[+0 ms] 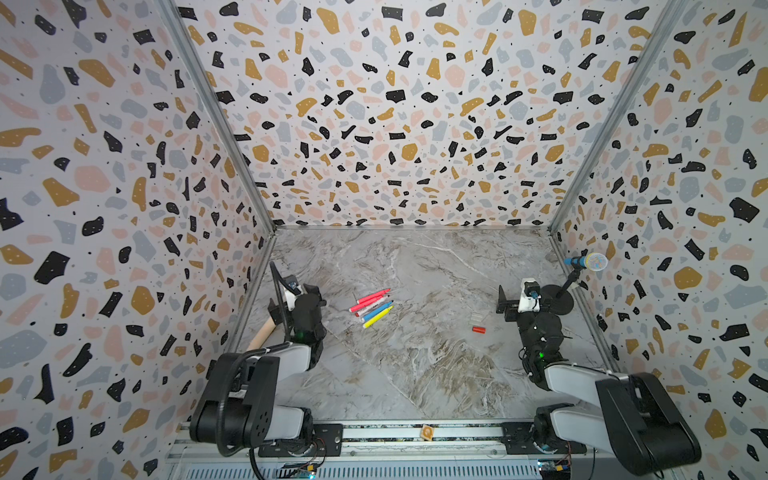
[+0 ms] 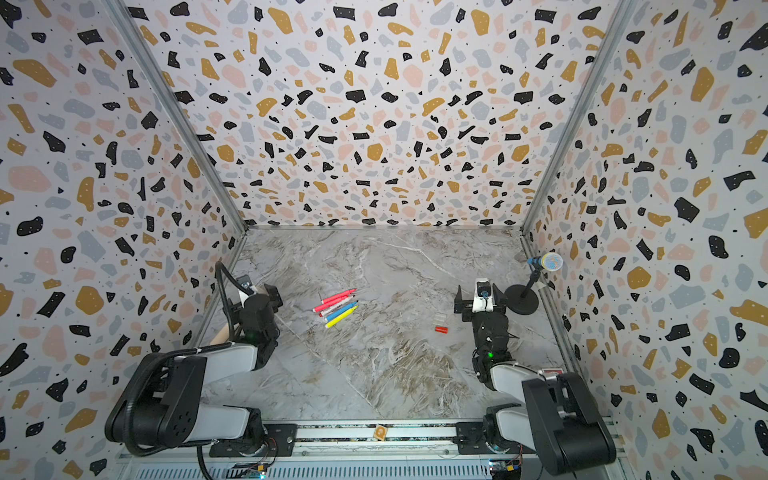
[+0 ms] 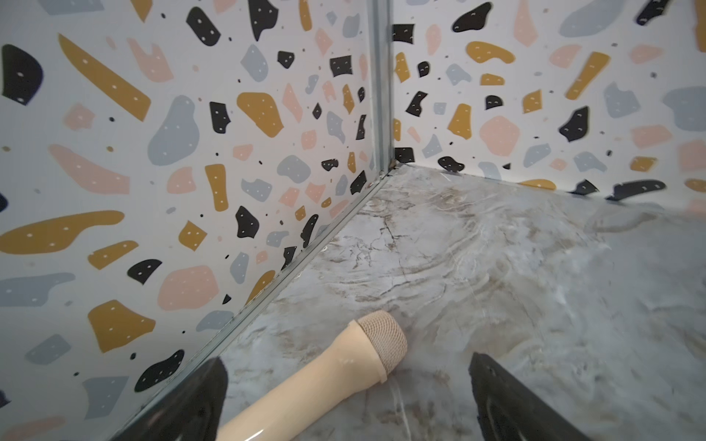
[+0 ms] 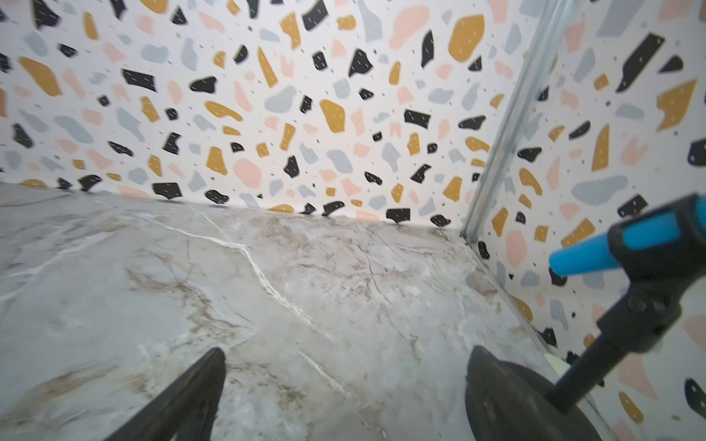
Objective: Insert pens into pen caps
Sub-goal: Pick up a pen from the center of the table.
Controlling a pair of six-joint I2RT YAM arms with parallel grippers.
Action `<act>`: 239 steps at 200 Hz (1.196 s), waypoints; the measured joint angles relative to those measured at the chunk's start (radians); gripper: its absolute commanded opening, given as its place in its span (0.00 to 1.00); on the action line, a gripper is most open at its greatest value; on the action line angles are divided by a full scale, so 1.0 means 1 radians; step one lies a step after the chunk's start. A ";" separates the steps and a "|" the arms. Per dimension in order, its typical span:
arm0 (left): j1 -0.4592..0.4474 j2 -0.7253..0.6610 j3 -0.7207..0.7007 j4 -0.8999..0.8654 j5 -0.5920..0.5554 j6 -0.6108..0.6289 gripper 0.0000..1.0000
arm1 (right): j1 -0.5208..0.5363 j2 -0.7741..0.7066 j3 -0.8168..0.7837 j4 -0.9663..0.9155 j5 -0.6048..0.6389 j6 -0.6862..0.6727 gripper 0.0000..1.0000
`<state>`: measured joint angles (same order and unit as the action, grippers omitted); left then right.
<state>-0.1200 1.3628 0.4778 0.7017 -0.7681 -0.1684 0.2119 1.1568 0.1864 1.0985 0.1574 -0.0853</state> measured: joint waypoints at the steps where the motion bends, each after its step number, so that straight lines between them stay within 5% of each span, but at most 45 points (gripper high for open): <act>1: -0.002 -0.001 0.009 -0.011 -0.004 -0.005 1.00 | 0.001 -0.005 0.000 -0.002 -0.001 -0.002 0.99; 19: -0.045 -0.036 0.217 -0.278 -0.116 -0.101 1.00 | 0.021 -0.127 0.032 -0.128 -0.051 0.019 0.99; 37: -0.084 -0.105 0.307 -0.421 -0.138 -0.191 0.96 | 0.018 -0.225 0.109 -0.309 -0.076 0.189 0.99; 54: -0.070 -0.175 0.313 -0.505 -0.006 -0.229 0.81 | -0.015 -0.262 0.159 -0.404 -0.197 0.298 0.99; 93: -0.171 -0.168 0.313 -0.676 0.298 -0.233 0.81 | -0.017 -0.147 0.342 -0.690 -0.470 0.393 0.99; 137: -0.357 -0.064 0.219 -0.763 0.564 -0.181 0.79 | -0.054 -0.204 0.298 -0.786 -0.625 0.527 0.99; 239: -0.403 0.071 0.224 -0.783 0.744 -0.131 0.57 | -0.019 -0.245 0.314 -0.959 -0.833 0.467 0.89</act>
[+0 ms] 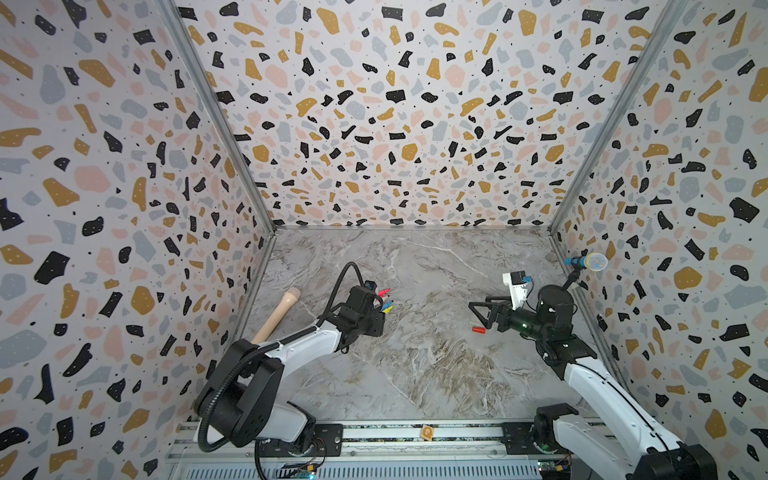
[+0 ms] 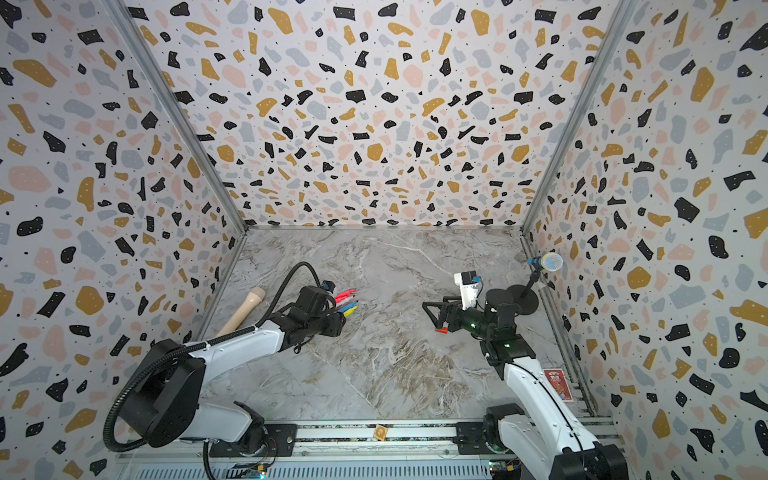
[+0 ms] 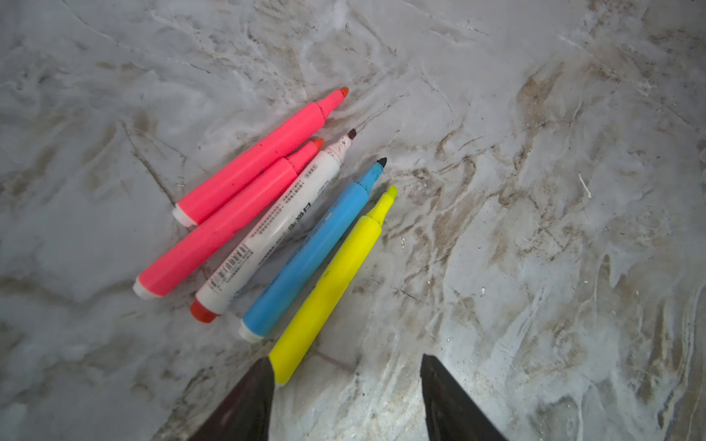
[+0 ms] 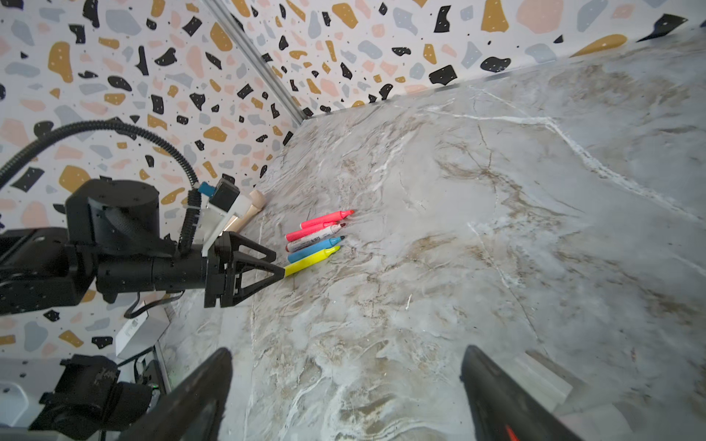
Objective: Insert pens into pen caps
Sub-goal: Pick up a pen from the center of the table.
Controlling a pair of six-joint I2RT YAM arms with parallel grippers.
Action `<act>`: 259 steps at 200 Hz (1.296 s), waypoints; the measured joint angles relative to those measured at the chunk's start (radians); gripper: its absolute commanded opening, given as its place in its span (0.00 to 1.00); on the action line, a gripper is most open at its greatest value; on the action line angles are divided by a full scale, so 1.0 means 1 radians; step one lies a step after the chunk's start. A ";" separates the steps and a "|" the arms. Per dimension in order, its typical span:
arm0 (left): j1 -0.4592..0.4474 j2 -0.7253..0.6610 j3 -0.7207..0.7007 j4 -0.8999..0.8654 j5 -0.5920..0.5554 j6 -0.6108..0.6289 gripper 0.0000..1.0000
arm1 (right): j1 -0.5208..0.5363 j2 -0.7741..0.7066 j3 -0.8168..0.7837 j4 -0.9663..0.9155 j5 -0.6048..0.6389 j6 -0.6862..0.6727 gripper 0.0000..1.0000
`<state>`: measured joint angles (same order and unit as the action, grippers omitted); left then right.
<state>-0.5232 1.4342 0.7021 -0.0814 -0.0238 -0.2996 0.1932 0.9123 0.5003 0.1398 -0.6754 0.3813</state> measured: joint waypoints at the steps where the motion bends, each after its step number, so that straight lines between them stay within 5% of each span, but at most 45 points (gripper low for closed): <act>1: 0.000 0.002 0.001 0.000 0.000 0.000 0.57 | 0.002 0.001 0.000 -0.002 0.000 -0.002 0.89; 138: -0.002 0.184 0.104 0.008 0.008 0.045 0.46 | 0.072 0.089 0.010 -0.018 -0.002 -0.049 0.84; 259: -0.014 0.206 0.104 0.015 0.007 0.053 0.33 | 0.080 0.088 0.010 -0.005 0.003 -0.039 0.83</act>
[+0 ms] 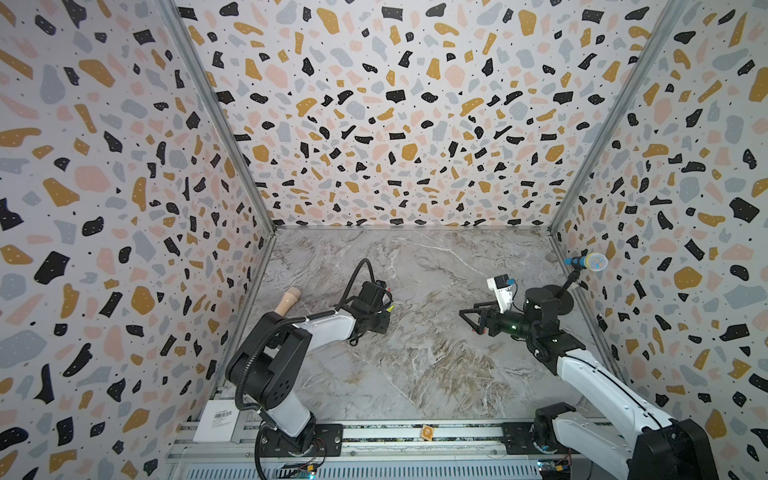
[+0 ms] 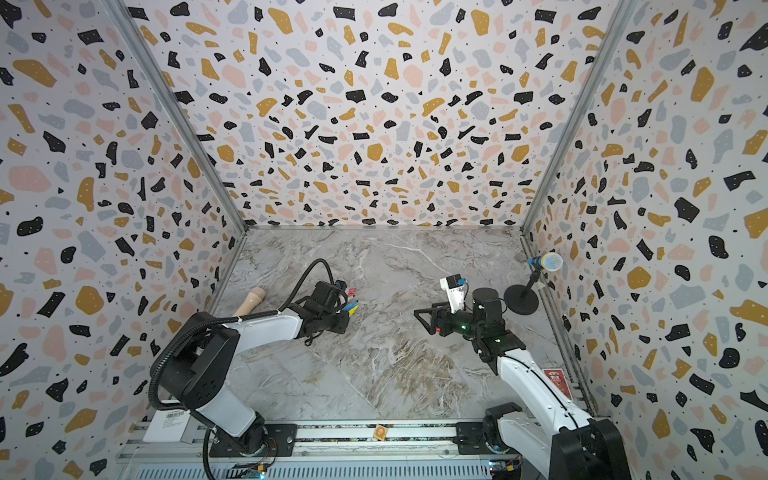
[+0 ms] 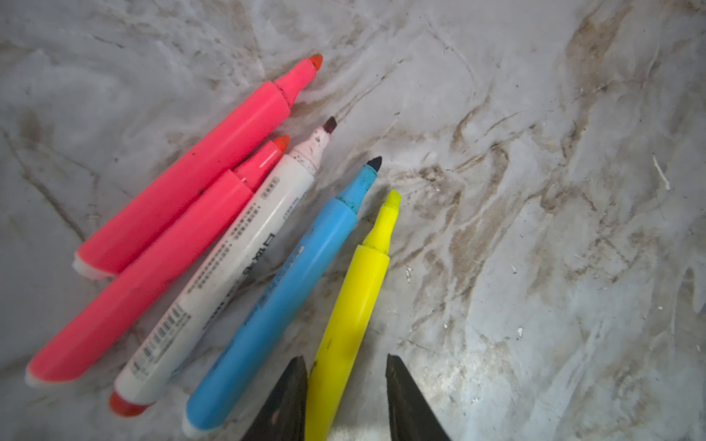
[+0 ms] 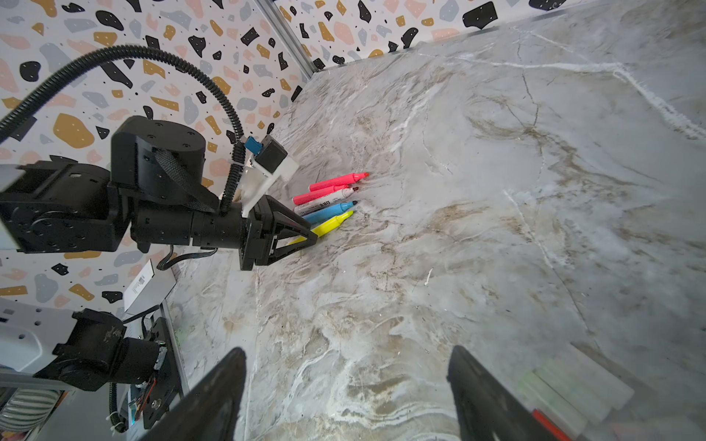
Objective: Insert pens into pen caps
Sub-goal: Pick up a pen from the center of the table.
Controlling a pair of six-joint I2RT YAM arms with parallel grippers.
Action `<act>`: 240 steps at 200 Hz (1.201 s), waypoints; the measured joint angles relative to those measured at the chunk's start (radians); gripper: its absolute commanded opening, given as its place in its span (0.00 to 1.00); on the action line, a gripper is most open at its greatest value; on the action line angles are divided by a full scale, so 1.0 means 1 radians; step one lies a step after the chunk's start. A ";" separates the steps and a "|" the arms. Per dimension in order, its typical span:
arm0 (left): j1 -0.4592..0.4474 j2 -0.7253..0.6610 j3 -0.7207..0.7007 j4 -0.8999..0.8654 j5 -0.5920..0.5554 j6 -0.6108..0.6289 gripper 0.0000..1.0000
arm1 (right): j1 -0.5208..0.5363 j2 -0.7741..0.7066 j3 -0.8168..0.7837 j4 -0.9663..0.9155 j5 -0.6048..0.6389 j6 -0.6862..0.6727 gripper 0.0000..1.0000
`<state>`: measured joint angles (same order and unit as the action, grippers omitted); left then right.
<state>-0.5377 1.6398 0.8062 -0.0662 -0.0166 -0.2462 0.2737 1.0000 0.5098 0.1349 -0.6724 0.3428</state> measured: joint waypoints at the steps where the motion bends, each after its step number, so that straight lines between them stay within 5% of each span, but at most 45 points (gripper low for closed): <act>1: -0.001 0.000 0.000 0.000 0.000 0.000 0.33 | 0.000 0.000 0.000 0.000 0.000 0.000 0.83; 84: -0.066 0.054 0.046 -0.047 -0.046 0.018 0.34 | 0.002 -0.030 0.000 -0.001 0.013 0.015 0.83; 127: -0.124 0.110 0.124 -0.102 -0.083 0.032 0.09 | 0.002 -0.079 0.000 -0.006 0.042 0.019 0.83; 172: -0.173 0.114 0.137 -0.112 -0.096 0.049 0.07 | 0.002 -0.085 0.000 -0.017 0.064 0.021 0.83; 210: -0.193 -0.211 -0.102 0.037 0.066 0.029 0.13 | 0.013 -0.085 -0.012 -0.031 0.046 0.031 0.85; 240: -0.198 -0.457 -0.208 0.238 0.163 -0.031 0.11 | 0.126 -0.090 -0.077 -0.018 0.012 0.053 0.85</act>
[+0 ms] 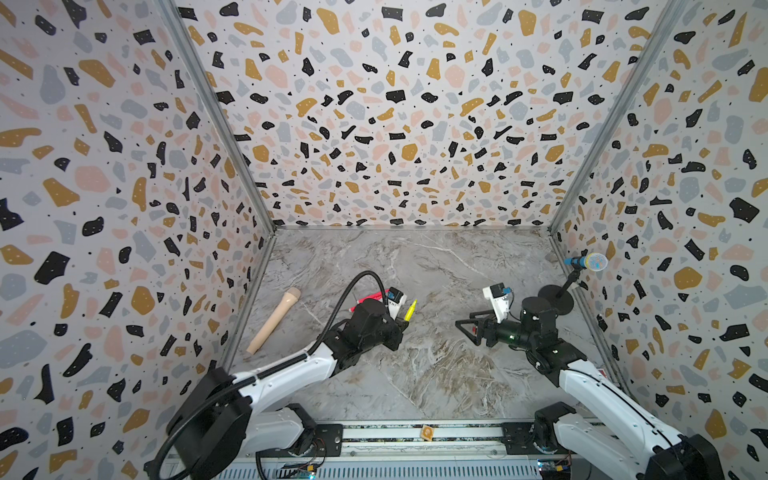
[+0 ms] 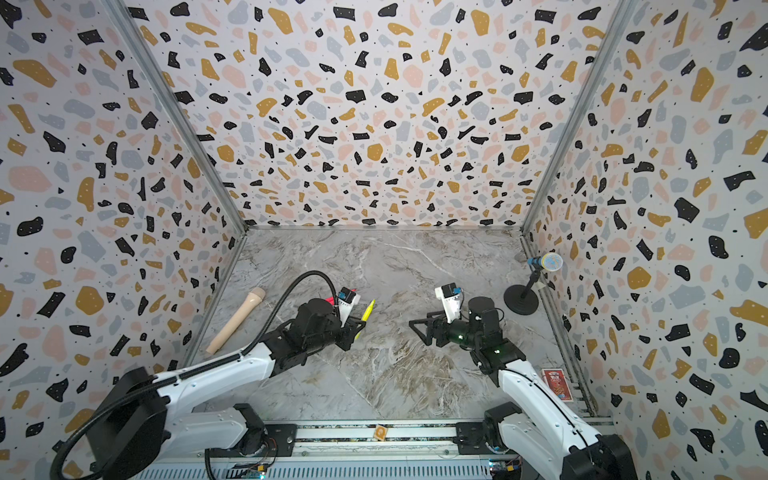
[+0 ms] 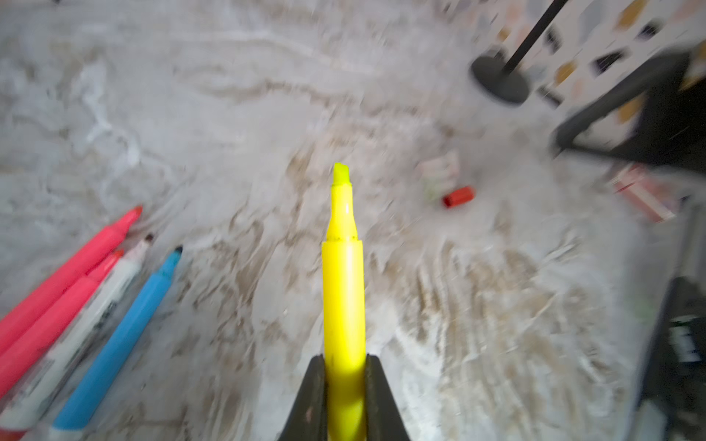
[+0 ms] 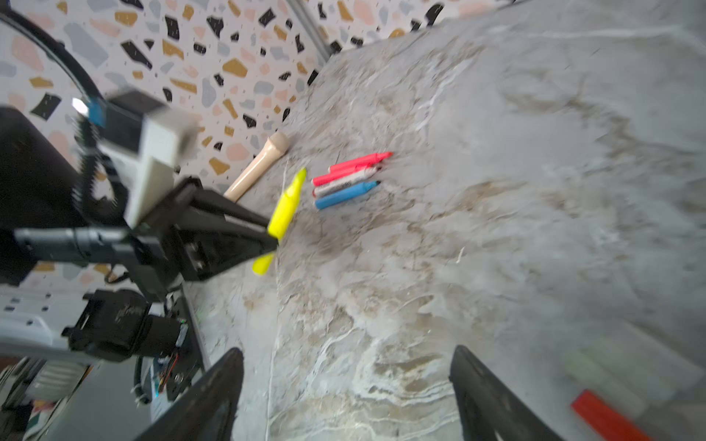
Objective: Insert pens into pen caps
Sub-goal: Pick up a pen from the center of the table, then pass a pen.
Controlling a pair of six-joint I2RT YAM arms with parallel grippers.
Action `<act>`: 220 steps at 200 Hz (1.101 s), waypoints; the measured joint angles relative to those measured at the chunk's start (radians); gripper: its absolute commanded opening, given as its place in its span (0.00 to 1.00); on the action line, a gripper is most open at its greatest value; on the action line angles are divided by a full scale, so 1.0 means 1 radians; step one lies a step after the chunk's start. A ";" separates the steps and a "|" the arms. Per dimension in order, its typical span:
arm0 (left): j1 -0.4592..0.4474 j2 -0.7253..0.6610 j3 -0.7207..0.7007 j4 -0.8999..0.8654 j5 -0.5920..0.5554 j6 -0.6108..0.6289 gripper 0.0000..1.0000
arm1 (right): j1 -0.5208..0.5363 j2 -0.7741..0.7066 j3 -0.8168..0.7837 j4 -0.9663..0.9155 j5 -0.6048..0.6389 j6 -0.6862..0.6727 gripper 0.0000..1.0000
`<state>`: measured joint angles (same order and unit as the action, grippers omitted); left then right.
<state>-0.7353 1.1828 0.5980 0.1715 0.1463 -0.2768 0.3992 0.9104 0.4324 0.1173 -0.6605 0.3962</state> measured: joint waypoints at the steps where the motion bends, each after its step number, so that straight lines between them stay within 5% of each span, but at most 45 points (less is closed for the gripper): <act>1: 0.000 -0.007 -0.003 0.005 0.003 -0.001 0.11 | 0.008 0.001 -0.003 0.002 -0.003 0.002 0.85; 69: -0.015 -0.129 -0.148 0.184 0.080 -0.101 0.10 | 0.232 0.194 -0.003 0.292 -0.047 0.158 0.80; 154: -0.038 -0.195 -0.164 0.221 0.086 -0.120 0.10 | 0.303 0.439 0.180 0.520 -0.040 0.241 0.66; 192: -0.051 -0.196 -0.166 0.222 0.093 -0.126 0.10 | 0.321 0.478 0.229 0.549 -0.038 0.254 0.42; 220: -0.062 -0.198 -0.171 0.226 0.106 -0.128 0.10 | 0.324 0.478 0.230 0.547 -0.025 0.253 0.15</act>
<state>-0.7975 0.9844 0.4271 0.3977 0.2523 -0.4046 0.7231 1.3884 0.6628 0.6643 -0.6853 0.6495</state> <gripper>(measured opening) 0.132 0.282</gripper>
